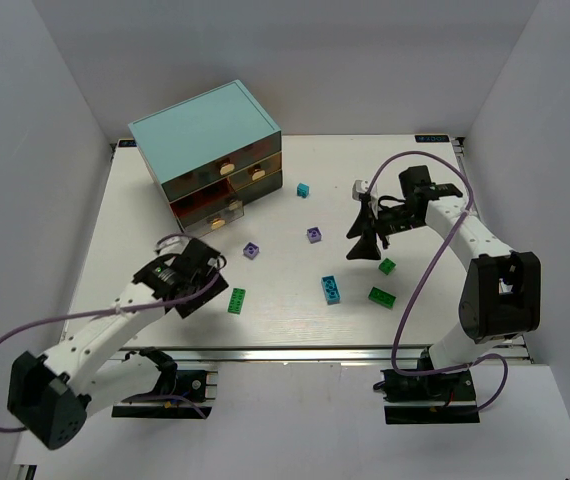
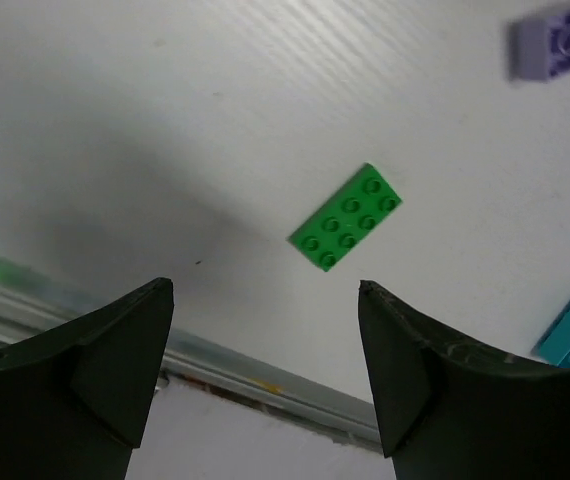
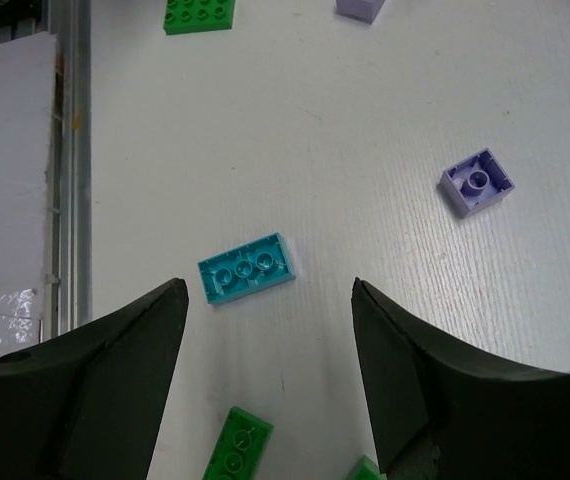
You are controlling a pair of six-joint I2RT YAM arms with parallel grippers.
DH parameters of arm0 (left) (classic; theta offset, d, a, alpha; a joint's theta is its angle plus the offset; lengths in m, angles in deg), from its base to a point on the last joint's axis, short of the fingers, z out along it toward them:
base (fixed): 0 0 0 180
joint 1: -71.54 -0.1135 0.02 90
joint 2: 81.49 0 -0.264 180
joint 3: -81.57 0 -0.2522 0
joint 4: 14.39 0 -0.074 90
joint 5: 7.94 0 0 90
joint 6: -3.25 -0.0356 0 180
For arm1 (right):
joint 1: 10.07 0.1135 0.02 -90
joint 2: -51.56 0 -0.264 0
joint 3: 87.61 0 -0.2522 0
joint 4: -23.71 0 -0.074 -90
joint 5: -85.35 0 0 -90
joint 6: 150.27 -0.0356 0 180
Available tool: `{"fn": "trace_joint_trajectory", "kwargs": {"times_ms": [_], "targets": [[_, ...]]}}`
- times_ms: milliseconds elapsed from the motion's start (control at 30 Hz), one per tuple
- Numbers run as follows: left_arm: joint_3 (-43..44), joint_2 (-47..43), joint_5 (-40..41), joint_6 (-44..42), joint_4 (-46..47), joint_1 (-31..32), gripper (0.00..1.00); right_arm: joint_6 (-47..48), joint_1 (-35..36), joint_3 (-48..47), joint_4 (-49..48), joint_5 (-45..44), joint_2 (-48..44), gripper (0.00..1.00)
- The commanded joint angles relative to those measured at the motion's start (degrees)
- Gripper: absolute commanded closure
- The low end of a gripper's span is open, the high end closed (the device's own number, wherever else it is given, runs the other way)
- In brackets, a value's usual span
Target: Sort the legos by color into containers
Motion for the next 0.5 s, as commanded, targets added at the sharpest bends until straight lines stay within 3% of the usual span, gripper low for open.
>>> {"fn": "trace_joint_trajectory", "kwargs": {"times_ms": [0,33,67,267,467], "targets": [[-1.9,-6.6,4.3,21.5,-11.6,-1.0,0.16,-3.6,0.5,1.1,-3.9,-1.9,-1.9,0.28],[-2.2,-7.5,5.6,25.5,-12.6,-1.0,0.15,-4.3,0.5,1.1,-4.1,-2.1,-1.8,0.28],[-2.2,-8.1,6.4,26.4,-13.8,-1.0,0.02,-4.4,0.6,1.1,-4.4,-2.0,-1.6,0.28],[0.5,-3.7,12.4,34.0,-21.5,-2.8,0.02,-6.6,0.5,1.4,-7.1,-2.1,-0.5,0.28],[0.0,1.8,17.5,36.0,-16.9,-9.9,0.02,-6.2,0.3,-0.2,-7.0,-4.1,1.7,0.28]]}}
